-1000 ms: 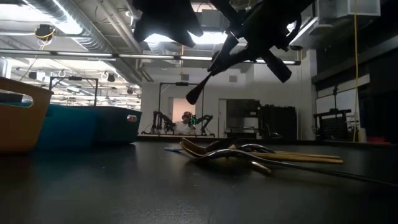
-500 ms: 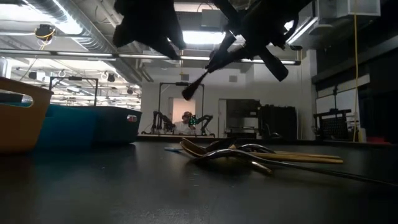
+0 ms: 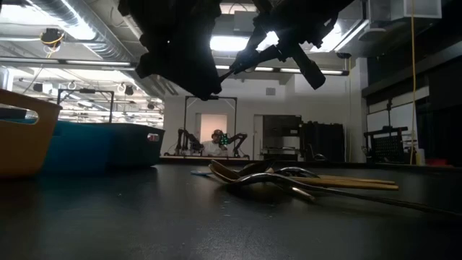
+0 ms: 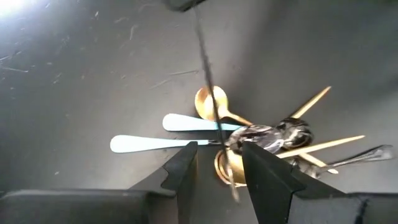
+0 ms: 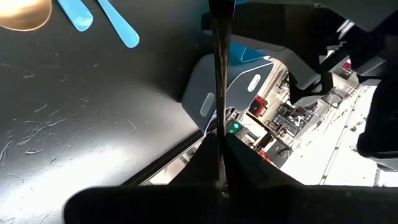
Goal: Sort silverware by color (type)
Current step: Put the black spoon into the orange bin
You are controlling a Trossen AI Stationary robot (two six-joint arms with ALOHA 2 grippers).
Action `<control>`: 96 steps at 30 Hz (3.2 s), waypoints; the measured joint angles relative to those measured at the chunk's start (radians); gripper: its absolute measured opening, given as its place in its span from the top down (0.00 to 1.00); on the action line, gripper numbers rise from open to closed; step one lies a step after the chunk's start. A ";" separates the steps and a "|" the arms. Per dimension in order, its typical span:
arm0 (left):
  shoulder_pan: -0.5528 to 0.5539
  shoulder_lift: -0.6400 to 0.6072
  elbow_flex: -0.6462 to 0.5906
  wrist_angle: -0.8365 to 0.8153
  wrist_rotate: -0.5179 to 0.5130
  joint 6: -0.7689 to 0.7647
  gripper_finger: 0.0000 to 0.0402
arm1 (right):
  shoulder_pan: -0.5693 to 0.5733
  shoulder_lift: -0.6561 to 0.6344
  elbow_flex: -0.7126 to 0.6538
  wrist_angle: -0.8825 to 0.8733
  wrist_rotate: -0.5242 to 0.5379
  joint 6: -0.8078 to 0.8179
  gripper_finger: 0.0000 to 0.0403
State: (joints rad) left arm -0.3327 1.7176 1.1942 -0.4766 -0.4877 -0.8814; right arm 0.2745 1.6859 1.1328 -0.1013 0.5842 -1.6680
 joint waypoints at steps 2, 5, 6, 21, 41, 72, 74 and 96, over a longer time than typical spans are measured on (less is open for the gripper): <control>0.002 0.000 0.000 0.000 -0.001 -0.001 0.70 | 0.000 0.000 0.000 0.000 0.000 0.000 1.00; 0.005 0.000 0.000 0.001 -0.001 0.000 0.73 | 0.000 0.000 0.000 0.000 0.000 0.000 1.00; 0.005 0.000 0.000 0.001 -0.002 0.000 0.75 | 0.000 0.000 0.000 0.000 0.000 0.000 1.00; 0.006 0.000 0.000 -0.009 -0.004 -0.009 0.98 | 0.001 0.000 0.000 -0.004 0.000 0.002 1.00; 0.006 0.000 0.003 0.014 -0.024 -0.005 0.99 | 0.000 0.000 0.000 -0.001 -0.001 0.140 0.75; 0.151 0.000 0.002 0.083 -0.150 0.011 0.99 | 0.000 -0.378 -0.001 -0.725 0.237 1.458 0.73; 0.152 0.000 0.002 0.118 -0.175 0.046 0.99 | 0.000 -0.406 -0.001 -0.792 0.245 1.678 0.73; 0.088 0.000 0.002 0.533 -0.239 0.502 0.99 | 0.001 -0.402 -0.077 -0.151 -0.074 1.775 0.73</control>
State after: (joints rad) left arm -0.2445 1.7172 1.1957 0.0563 -0.7268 -0.3792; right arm 0.2751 1.2835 1.0561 -0.2521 0.5102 0.1069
